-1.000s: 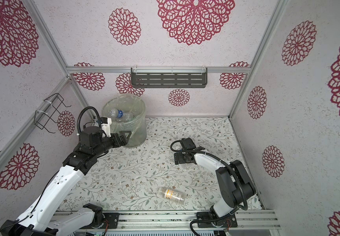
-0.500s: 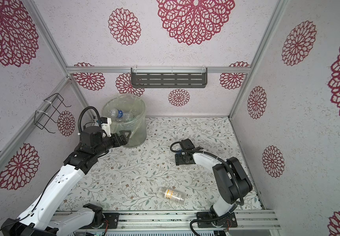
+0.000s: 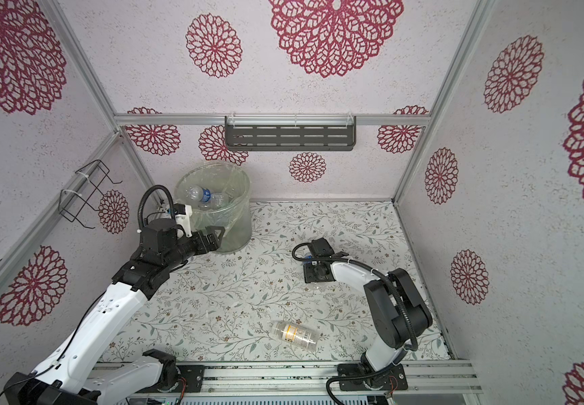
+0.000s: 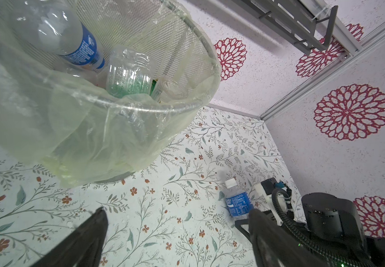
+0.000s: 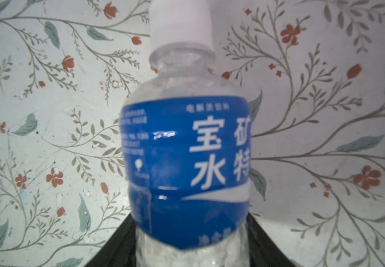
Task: Throw the plastic bottles in the bin
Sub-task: Pick up the plastic bottle from the center of the table.
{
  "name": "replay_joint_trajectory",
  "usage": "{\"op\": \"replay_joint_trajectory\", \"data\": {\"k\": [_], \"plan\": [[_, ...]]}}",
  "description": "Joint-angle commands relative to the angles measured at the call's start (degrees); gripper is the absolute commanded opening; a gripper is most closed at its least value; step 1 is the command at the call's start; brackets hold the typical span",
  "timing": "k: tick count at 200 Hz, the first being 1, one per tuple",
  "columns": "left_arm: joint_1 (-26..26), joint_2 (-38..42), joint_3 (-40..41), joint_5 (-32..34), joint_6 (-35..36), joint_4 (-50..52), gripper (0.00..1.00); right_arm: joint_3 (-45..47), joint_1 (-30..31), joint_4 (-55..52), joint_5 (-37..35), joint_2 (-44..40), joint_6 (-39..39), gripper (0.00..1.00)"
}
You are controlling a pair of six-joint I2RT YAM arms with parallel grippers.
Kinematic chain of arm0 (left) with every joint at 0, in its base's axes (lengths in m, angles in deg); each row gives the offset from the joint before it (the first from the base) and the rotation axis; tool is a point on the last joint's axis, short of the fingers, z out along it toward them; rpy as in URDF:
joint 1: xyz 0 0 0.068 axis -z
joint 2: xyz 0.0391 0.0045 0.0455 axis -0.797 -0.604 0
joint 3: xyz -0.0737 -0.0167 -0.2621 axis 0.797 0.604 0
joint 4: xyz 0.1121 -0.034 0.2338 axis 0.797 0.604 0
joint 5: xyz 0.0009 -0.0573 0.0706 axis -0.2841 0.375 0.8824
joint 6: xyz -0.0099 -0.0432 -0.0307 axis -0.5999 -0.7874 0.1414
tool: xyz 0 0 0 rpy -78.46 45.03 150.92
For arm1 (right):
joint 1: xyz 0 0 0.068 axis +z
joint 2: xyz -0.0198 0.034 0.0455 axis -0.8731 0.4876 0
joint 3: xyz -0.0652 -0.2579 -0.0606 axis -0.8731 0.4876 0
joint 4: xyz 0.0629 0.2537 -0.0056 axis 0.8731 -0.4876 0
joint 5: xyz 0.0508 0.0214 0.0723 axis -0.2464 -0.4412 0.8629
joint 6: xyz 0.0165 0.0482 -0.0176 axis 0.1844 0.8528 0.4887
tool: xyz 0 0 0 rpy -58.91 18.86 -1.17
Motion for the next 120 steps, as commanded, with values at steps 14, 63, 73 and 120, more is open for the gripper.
{"op": "replay_joint_trajectory", "data": {"k": [14,63,73,120], "plan": [[0.3,0.3,0.6,0.9,1.2,-1.4,0.97,-0.2,-0.2,1.6,1.5,-0.4,1.6,0.51],[0.2,0.5,0.5,1.4,1.6,-1.0,0.97,1.6,-0.2,5.6,3.8,-2.5,4.2,0.5],[0.2,0.5,0.5,1.6,1.6,-1.0,0.97,1.8,-0.2,6.2,4.1,-3.0,4.6,0.5],[0.2,0.1,0.4,2.1,2.0,-0.7,0.97,1.4,-0.2,6.7,5.4,-4.0,5.5,0.48]]}}
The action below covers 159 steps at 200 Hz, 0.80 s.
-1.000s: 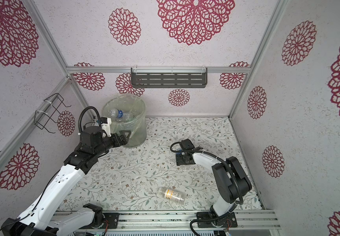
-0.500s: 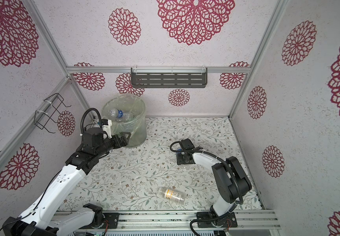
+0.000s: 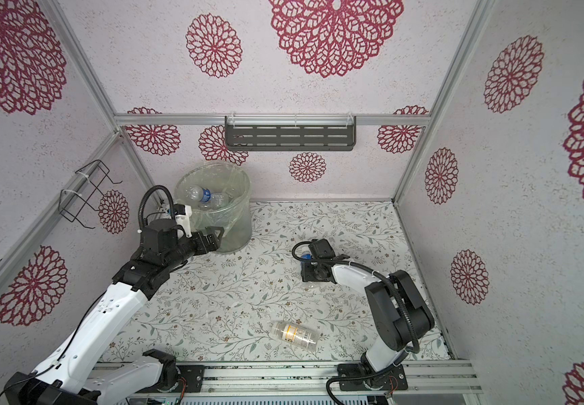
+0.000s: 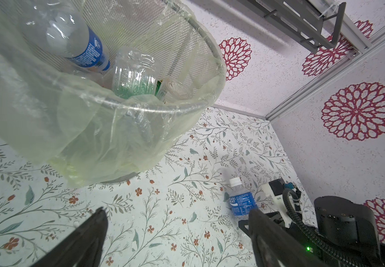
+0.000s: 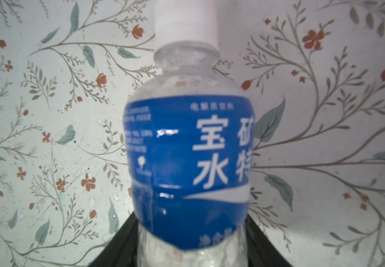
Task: Throw the plastic bottles in the bin
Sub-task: Pick up the plastic bottle from the center of the table.
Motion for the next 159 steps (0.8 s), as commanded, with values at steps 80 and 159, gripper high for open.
{"op": "replay_joint_trajectory", "data": {"k": [80,159], "plan": [[0.3,0.0,0.3,1.0,0.9,-1.0,0.97,-5.2,-0.2,-1.8,4.7,-4.5,3.0,0.48],[0.2,-2.2,-1.1,-0.7,0.8,-3.2,0.97,-12.2,-0.1,-4.4,7.4,-7.1,4.6,0.46]]}}
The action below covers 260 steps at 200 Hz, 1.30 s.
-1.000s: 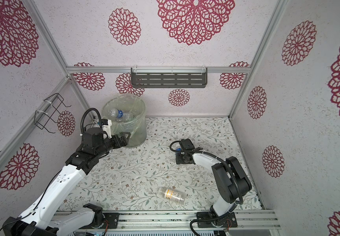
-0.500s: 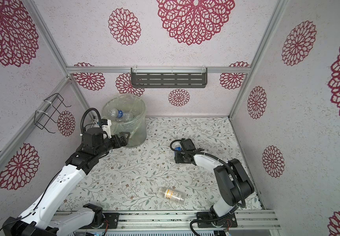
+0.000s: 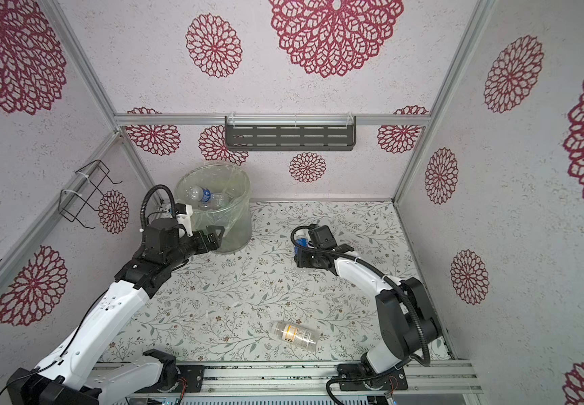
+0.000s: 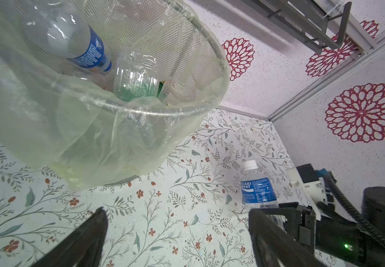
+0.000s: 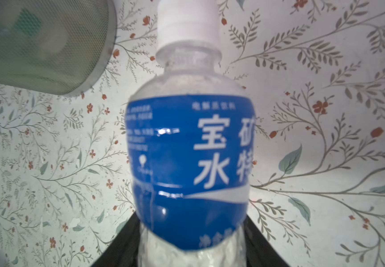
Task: Throw the plastic bottles in the bin
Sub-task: Pick up the plastic bottle from the center of the table.
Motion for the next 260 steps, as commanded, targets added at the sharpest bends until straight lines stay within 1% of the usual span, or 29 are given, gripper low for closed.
{"op": "replay_joint_trajectory", "data": {"k": [1,24,76,101,130,168,217,260], "plan": [[0.3,-0.8,-1.1,-1.0,0.8,-2.4,0.97,-3.5,-0.1,-0.2,2.6,-2.8,1.6,0.46],[0.3,-1.1,-1.1,-1.6,0.7,-3.1,0.97,-6.0,-0.1,0.1,4.0,-3.2,2.7,0.46],[0.2,-0.6,-0.9,-1.9,2.1,-3.2,0.97,-10.9,0.8,0.8,3.2,-3.2,4.9,0.44],[0.2,-0.7,-0.8,-2.7,2.3,-3.2,0.97,-12.0,1.4,2.4,2.4,-2.9,7.8,0.44],[0.3,-0.8,0.2,-5.1,0.3,-4.7,0.97,-13.5,1.8,4.2,3.4,-2.3,9.8,0.43],[0.3,0.2,3.6,-8.2,-3.7,-8.3,0.97,-16.3,3.4,6.0,1.3,-1.6,10.0,0.43],[0.2,2.8,6.3,-7.5,-4.5,-7.7,0.97,-22.7,6.1,7.3,0.1,1.8,10.0,0.43],[0.2,5.9,5.9,-6.0,-3.6,-3.3,0.97,-29.1,8.0,8.0,0.2,5.2,9.5,0.43]]}}
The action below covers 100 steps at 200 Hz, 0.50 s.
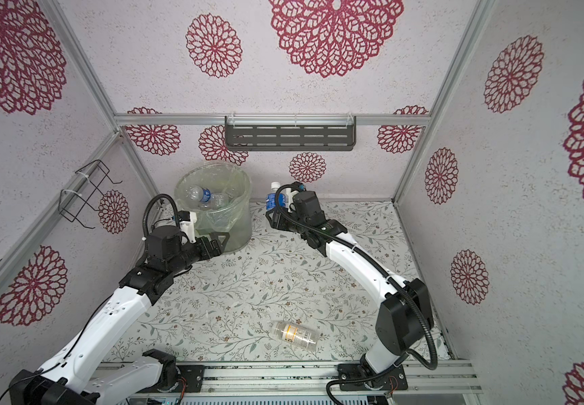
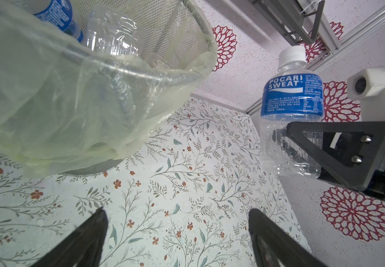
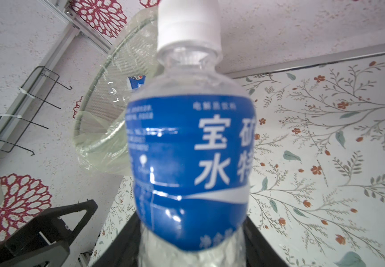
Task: Throw the plastic bottles in the bin
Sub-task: Pick up the plastic bottle from the center of the table, then throw the plastic bottle into the trash bin.
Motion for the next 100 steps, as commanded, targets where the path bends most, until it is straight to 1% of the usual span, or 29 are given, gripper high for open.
{"op": "replay_joint_trajectory", "data": {"k": [1,13,31,67,100], "plan": [[0.2,2.7,-0.5,1.1,0.5,2.0,0.97,-4.1,0.9,2.7,-0.6,0.5,0.0,0.43],[0.2,3.5,-0.6,1.5,0.9,3.3,0.97,-5.0,0.9,1.8,-1.0,0.4,-1.8,0.43],[0.2,4.3,-1.0,2.6,1.8,5.6,0.97,-4.5,0.9,0.1,-4.2,-1.6,-4.8,0.43],[0.1,6.7,0.1,5.8,2.8,7.9,0.97,1.8,0.9,-1.3,-7.9,-8.4,-10.0,0.44],[-0.1,9.6,1.6,8.3,2.7,9.0,0.97,7.0,0.9,-0.1,-8.4,-12.5,-10.9,0.44]]}}
